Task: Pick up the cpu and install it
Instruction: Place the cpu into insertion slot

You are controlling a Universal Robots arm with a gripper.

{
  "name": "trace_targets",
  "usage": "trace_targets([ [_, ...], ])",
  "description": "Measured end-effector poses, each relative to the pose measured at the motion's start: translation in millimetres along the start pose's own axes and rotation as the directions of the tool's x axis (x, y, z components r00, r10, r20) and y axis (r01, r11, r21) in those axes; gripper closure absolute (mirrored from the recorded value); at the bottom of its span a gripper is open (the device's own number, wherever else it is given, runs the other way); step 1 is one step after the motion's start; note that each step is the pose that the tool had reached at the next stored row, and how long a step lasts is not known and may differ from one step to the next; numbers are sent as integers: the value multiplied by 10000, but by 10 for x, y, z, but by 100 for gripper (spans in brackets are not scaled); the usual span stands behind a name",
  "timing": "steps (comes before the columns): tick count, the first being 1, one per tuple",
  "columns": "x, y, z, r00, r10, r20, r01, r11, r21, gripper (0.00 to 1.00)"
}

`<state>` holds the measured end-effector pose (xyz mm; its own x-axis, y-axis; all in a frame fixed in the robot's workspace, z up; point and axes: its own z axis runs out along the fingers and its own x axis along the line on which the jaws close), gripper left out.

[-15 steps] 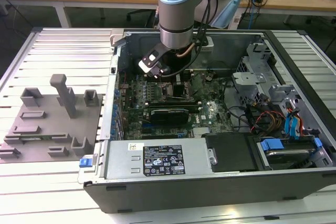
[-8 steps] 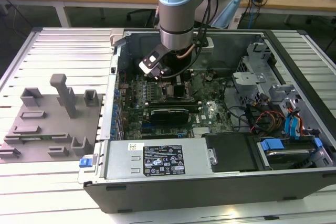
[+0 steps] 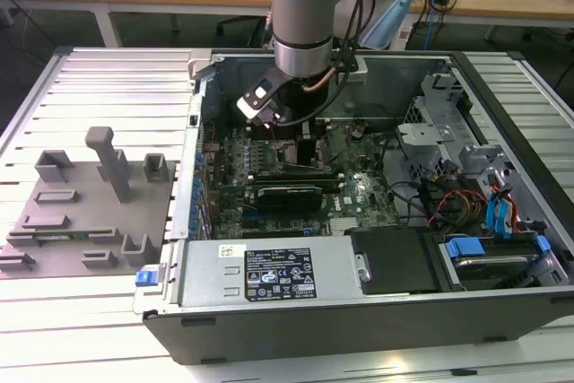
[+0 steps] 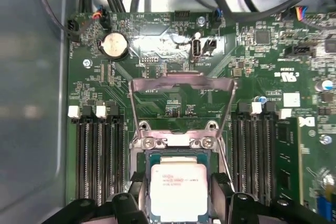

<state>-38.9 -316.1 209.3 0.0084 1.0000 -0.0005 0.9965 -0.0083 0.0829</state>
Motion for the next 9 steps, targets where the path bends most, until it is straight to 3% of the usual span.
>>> trace_targets([
  [7,0,2,-22,10000,0,-1,0,10000,0,39],
  [9,0,2,-25,10000,0,-2,0,10000,-1,47],
])
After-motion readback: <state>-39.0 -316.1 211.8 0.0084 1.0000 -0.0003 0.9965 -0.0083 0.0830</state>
